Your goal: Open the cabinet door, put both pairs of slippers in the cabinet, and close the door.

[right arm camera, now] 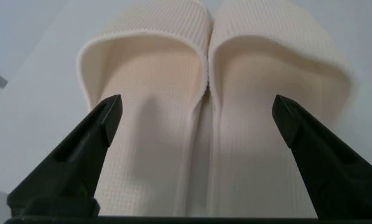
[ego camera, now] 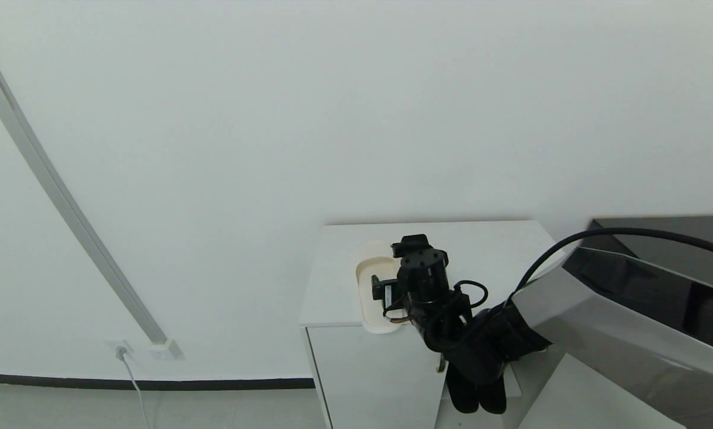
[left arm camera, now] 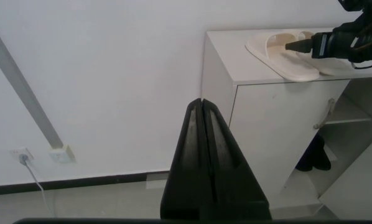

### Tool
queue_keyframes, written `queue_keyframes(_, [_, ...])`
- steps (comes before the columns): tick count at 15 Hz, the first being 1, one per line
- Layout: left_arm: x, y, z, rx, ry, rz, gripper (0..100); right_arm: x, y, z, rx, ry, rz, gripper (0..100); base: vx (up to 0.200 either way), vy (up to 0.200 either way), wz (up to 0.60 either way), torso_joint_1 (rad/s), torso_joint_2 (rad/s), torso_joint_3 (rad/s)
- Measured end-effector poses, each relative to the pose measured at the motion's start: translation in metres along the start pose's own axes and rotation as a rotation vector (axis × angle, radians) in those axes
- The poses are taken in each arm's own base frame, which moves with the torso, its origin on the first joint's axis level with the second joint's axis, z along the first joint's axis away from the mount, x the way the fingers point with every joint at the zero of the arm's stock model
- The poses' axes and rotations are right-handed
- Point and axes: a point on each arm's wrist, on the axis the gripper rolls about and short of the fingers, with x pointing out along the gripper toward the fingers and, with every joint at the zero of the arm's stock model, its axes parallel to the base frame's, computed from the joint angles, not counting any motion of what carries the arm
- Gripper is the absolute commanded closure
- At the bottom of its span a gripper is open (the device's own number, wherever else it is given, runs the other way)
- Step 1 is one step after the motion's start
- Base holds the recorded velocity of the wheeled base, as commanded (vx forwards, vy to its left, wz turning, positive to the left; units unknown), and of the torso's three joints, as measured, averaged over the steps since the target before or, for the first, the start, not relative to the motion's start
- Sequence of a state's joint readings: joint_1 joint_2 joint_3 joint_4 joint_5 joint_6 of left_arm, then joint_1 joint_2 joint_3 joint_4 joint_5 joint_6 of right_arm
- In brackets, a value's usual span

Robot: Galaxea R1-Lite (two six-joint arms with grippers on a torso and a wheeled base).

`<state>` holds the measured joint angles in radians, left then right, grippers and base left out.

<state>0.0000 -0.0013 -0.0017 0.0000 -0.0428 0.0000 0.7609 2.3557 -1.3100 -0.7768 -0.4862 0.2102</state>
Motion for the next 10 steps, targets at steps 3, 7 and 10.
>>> queue_keyframes(3, [0.0, 0.0, 0.0, 0.0, 0.0, -0.001, 100, 0.01, 0.0, 0.001, 0.003, -0.004, -0.007, 0, 0.0, 0.0, 0.0, 0.0, 0.0, 0.0])
queue_keyframes(7, [0.0, 0.0, 0.0, 0.0, 0.0, 0.0, 100, 0.021, 0.0, 0.002, 0.006, -0.011, -0.018, 100, 0.0, 0.0, 0.0, 0.0, 0.0, 0.0])
queue_keyframes(10, [0.0, 0.0, 0.0, 0.0, 0.0, -0.001, 100, 0.024, -0.002, 0.001, 0.007, -0.012, -0.022, 100, 0.0, 0.0, 0.0, 0.0, 0.0, 0.0])
